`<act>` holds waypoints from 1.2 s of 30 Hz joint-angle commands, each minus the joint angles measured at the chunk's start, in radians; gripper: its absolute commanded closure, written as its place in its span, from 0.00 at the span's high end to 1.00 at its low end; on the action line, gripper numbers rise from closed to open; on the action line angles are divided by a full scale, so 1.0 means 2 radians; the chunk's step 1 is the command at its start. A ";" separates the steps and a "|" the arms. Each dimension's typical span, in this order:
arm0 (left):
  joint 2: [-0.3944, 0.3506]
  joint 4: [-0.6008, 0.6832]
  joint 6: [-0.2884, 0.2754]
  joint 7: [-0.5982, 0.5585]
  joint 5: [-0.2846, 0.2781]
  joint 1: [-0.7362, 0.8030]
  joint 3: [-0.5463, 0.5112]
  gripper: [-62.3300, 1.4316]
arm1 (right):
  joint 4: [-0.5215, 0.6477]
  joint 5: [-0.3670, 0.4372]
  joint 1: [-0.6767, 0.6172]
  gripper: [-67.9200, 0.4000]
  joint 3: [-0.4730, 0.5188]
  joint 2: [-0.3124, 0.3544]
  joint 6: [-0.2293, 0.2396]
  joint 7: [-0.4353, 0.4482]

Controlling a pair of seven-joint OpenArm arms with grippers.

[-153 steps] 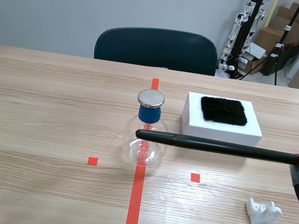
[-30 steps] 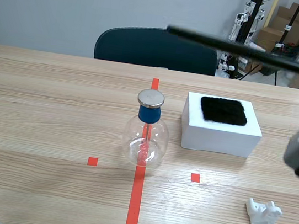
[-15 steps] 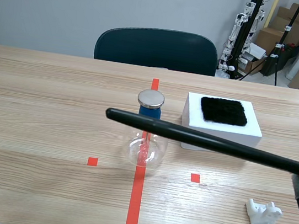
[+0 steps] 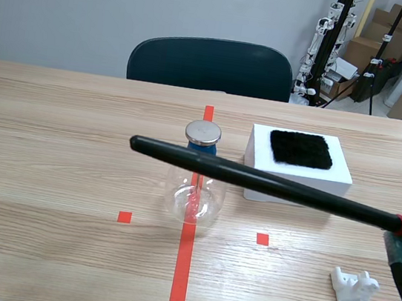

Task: Do the electroscope experiment. move the rod toward and away from the electroscope

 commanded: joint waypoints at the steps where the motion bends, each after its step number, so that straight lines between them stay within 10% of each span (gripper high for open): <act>1: -0.004 0.008 -0.001 -0.022 -0.003 0.001 -0.001 1.00 | 0.003 0.002 0.005 0.06 0.000 0.004 -0.007 0.002; 36: -0.004 0.008 -0.006 -0.022 0.010 0.001 -0.001 1.00 | 0.003 0.002 0.005 0.06 0.001 0.004 -0.007 -0.002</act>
